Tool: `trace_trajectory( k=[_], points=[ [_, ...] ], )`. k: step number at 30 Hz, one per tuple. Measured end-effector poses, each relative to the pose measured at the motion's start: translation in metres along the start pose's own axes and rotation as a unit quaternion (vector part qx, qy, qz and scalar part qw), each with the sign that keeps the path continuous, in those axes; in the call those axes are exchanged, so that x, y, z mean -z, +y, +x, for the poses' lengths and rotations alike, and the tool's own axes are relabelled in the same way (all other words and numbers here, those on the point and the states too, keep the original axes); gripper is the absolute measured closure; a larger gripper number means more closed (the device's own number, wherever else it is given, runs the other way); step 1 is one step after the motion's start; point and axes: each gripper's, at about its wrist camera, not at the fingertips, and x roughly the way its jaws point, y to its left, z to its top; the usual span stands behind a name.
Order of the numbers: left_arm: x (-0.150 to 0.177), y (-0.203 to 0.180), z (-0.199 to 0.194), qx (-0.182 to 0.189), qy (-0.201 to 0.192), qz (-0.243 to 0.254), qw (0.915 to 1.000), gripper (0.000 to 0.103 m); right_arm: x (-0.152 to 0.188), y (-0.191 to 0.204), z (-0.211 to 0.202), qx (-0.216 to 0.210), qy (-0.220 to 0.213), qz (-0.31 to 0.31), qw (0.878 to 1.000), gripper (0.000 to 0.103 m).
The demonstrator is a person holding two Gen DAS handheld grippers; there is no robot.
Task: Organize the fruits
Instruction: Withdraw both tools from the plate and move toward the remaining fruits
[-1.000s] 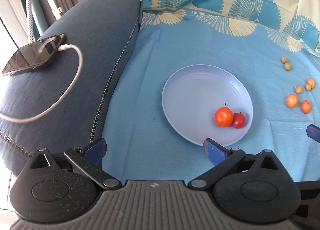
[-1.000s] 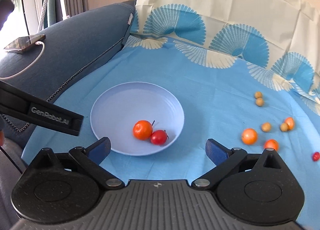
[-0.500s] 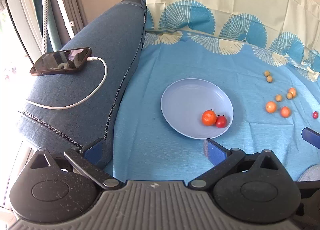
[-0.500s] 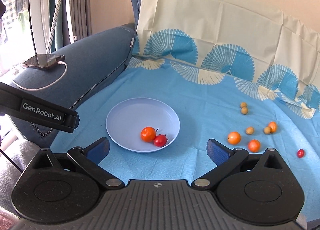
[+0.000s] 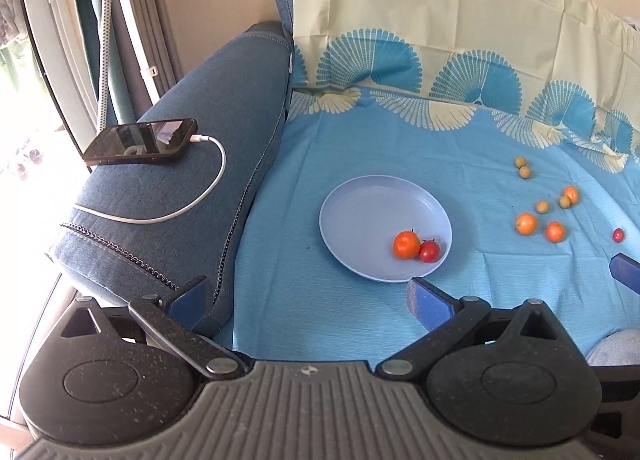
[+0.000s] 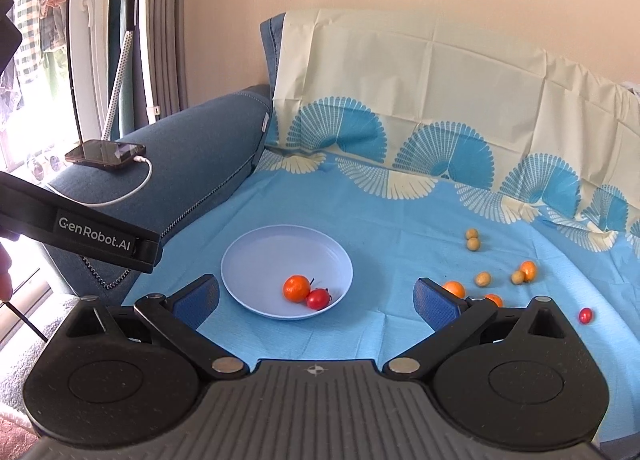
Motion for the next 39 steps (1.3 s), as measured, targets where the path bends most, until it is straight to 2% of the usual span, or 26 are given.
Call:
trace_trajectory(
  k=[15,39],
  points=[
    [0.003,-0.004,-0.006,0.001,-0.007,0.011,0.9999,0.000,0.003,-0.004,-0.012,0.002,-0.012,0.009,1.000,0.001],
    [-0.005,-0.005,0.016,-0.001,0.016,0.004,0.9999,0.000,0.006,-0.008,0.009,0.006,0.016,0.020,1.000,0.001]
  ],
)
